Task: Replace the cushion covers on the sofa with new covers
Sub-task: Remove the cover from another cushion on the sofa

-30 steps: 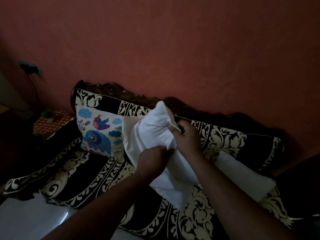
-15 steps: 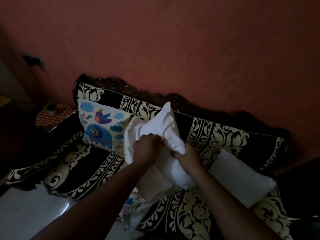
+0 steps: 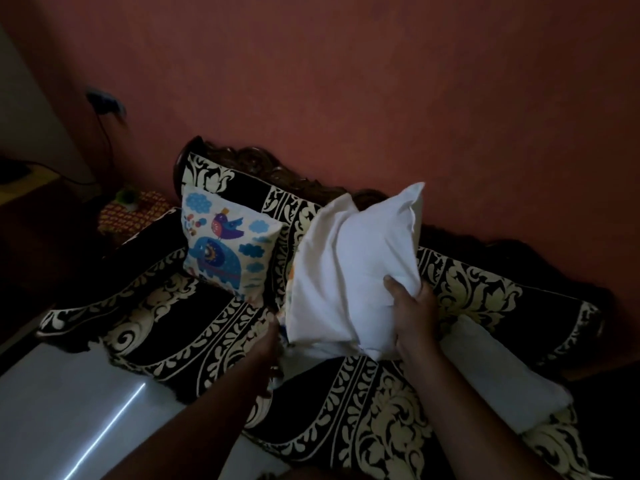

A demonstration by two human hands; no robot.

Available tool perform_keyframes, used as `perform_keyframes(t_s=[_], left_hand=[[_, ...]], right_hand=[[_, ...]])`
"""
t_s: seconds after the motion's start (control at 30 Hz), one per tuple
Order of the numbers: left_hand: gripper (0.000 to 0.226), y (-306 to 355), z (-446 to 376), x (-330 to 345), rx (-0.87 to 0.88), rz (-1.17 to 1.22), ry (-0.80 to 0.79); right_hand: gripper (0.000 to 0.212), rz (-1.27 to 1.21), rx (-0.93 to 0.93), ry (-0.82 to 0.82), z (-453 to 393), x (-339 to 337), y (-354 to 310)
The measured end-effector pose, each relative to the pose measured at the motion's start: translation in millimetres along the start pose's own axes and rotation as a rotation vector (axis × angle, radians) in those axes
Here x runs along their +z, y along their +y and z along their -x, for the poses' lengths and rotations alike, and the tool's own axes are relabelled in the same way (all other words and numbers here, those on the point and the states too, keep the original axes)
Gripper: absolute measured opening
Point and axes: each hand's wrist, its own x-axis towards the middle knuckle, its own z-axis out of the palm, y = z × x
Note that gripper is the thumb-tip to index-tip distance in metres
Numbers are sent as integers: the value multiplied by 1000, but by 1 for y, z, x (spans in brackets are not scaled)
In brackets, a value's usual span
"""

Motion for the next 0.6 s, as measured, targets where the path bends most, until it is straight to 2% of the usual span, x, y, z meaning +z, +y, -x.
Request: perform_keyframes(t_s=[0.07,0.13,0.2,0.3,0.4,0.5,0.6], left_hand=[[28,5,1,-5,-15,32,-77],[19,17,-11,-7,124,117,-29],[23,29,-24,-14,234,95,87],[41,41,-32,-23,327,-21,321],[29,42,-26,-46,308,-146,479],[29,27,-34,-87,235,-218,611],[41,25,-55,-106,282,-308,522]], right_hand=[[26,-34,-29,-30,2,4,-2],[23,-63,-50,-51,5,6,-6],[23,-87,-72,-47,6,6,-9],[22,-96,-108,-24,11,4,-18],[21,-127,-141,12,13,-4,-31],[22,-182,-139,-6,8,-28,-52],[25,-160,-144,-169,3,-47,-67]])
